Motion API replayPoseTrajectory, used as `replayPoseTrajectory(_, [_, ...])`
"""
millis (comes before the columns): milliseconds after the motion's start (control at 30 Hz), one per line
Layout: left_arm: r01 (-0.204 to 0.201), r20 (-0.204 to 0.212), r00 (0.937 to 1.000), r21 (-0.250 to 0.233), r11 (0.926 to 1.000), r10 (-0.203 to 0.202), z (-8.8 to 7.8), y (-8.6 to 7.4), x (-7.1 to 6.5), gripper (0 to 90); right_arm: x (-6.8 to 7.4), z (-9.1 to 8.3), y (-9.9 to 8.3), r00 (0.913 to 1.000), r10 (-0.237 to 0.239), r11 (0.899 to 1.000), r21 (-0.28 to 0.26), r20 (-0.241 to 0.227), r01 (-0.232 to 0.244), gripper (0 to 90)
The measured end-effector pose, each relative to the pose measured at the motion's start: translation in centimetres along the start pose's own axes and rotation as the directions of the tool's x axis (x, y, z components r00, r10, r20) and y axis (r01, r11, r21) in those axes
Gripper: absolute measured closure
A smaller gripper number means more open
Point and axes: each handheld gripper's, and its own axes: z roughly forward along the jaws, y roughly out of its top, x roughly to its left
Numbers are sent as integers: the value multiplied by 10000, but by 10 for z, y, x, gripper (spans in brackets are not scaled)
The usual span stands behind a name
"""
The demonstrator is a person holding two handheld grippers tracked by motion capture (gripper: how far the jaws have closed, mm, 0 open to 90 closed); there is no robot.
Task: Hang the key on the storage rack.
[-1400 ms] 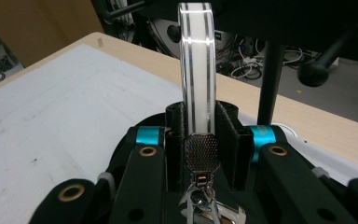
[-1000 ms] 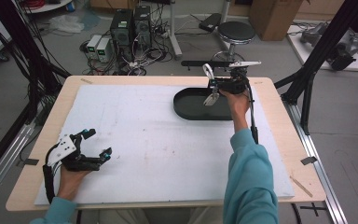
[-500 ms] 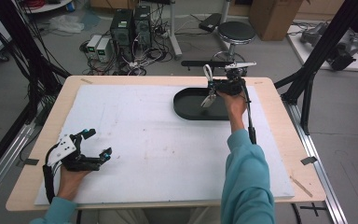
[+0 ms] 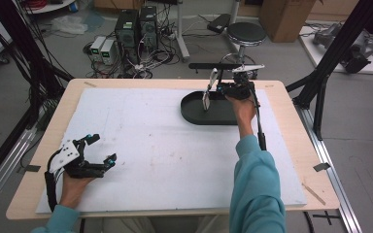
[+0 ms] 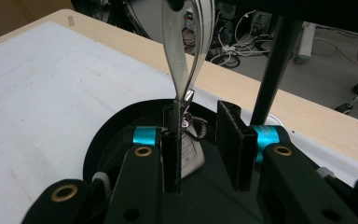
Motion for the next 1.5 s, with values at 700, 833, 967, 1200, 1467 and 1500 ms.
replayPoseTrajectory(700, [333, -198, 9993, 110, 9994, -331, -1, 0, 1, 17, 56, -81, -47, 9977, -557, 9561, -2899, -373, 426, 7])
replayPoseTrajectory(833, [326, -211, 9993, 229, 9992, -322, -2, 1, 0, 17, 65, -102, -67, 9940, -984, 9359, -3439, -482, 760, 7])
replayPoseTrajectory(967, [339, -218, 9992, 214, 9992, -335, -2, 1, 0, 17, 70, -112, -83, 9902, -1306, 9261, -3625, -488, 1043, 7])
replayPoseTrajectory(1200, [128, -280, 9995, 81, 9999, -126, -3, 0, -3, 17, 71, -130, -124, 9903, -1344, 9063, -4084, -344, 1088, 7])
replayPoseTrajectory(1467, [16, -287, 9996, -44, 10000, -17, -7, 0, -6, 17, 68, -141, -157, 9930, -1135, 8944, -4385, -328, 877, 7])
replayPoseTrajectory(1500, [14, -294, 9996, -53, 10000, -15, -7, -1, -6, 17, 68, -141, -165, 9936, -1067, 8912, -4466, -358, 796, 7])
